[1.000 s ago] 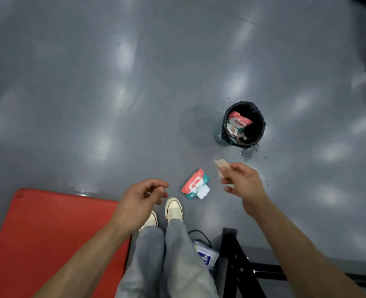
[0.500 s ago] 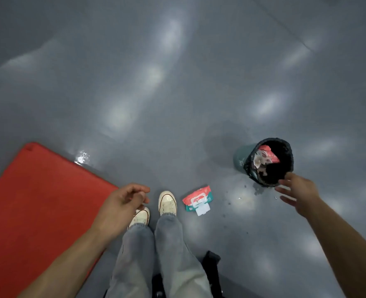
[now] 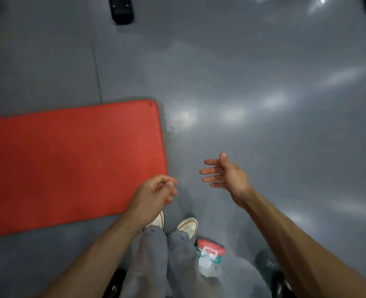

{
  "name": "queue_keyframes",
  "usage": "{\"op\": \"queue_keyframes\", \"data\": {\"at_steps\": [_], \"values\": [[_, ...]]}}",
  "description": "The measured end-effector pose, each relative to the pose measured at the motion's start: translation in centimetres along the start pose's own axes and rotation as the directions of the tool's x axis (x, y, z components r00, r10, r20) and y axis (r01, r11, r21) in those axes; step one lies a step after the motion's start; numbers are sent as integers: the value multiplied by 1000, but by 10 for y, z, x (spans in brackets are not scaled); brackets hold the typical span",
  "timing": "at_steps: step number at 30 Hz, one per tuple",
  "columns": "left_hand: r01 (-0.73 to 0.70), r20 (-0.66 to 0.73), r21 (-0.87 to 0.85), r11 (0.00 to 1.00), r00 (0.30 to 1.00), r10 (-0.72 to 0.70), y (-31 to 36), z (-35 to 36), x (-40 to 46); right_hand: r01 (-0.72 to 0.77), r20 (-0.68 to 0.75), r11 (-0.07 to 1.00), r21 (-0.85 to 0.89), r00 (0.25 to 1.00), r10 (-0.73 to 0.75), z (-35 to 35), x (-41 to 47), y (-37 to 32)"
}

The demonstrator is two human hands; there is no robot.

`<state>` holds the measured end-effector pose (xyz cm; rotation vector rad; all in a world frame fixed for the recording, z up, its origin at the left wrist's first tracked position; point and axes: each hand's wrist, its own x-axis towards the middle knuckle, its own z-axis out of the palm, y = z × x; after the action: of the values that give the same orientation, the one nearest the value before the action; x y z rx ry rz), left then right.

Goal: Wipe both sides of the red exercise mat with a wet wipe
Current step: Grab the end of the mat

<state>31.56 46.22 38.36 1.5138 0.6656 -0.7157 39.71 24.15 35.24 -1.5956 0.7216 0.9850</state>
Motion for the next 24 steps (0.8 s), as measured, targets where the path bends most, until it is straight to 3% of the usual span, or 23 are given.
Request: {"op": "queue_keyframes", "data": {"at_steps": [3, 9, 15, 19, 24], "values": [[-34, -156, -112, 993, 988, 16, -2, -70, -6, 32, 101, 987, -160, 995, -16, 74, 21, -61], [-18, -357, -272, 962, 930, -84, -16, -131, 11, 8, 119, 922, -386, 992, 41, 142, 81, -119], [-54, -490, -503, 863, 840, -234, -16, -131, 80, -17, 121, 826, -564, 987, 104, 163, 198, -171], [-127, -543, -657, 743, 764, -349, -8, -107, 134, 1, 138, 684, -730, 980, 146, 163, 275, -200], [-156, -508, -764, 626, 745, -433, -25, -79, 191, 100, 199, 492, -865, 968, 152, 180, 351, -214]]}}
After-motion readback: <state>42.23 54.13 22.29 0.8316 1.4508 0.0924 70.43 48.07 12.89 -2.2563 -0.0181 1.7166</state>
